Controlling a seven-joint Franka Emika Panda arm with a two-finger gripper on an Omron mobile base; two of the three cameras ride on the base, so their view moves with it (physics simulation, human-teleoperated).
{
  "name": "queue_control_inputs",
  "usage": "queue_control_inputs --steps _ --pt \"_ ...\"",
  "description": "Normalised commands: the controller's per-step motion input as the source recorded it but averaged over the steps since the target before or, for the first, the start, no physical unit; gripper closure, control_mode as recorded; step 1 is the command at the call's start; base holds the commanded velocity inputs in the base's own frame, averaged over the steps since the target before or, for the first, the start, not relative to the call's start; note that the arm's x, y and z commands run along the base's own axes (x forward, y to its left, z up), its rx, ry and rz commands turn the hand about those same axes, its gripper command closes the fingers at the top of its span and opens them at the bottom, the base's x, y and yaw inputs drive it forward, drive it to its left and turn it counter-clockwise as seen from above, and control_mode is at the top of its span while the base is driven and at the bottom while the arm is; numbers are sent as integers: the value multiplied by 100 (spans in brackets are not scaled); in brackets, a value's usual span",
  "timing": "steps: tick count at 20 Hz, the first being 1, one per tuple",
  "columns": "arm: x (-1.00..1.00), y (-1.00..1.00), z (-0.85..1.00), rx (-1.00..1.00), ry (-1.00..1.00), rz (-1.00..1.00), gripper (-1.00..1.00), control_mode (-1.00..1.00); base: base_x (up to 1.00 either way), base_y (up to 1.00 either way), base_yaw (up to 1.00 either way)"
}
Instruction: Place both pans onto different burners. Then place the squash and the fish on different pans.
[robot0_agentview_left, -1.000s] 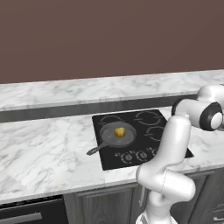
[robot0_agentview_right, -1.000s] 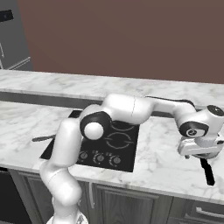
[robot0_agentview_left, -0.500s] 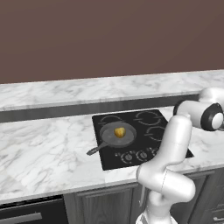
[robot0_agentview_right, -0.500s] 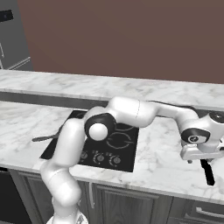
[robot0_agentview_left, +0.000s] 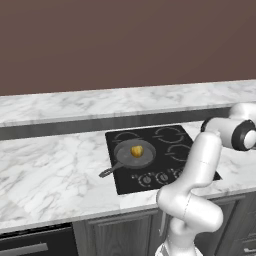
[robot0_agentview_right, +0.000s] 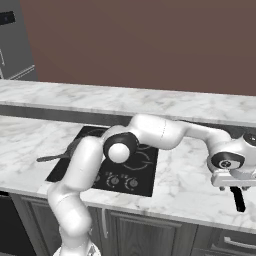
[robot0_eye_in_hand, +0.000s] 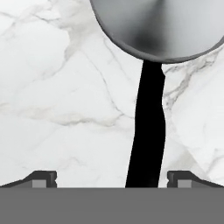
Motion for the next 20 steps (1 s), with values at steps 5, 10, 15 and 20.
queue_control_inputs --steps 5,10,15,20 --pt "0 -22 -11 0 0 -6 -100 -100 0 0 0" --pt "0 -21 -11 0 0 -4 -100 -100 0 0 0" --pt "0 -13 -16 0 0 -1 -100 -100 0 0 0" --pt "0 -6 -19 0 0 0 -100 -100 0 0 0"
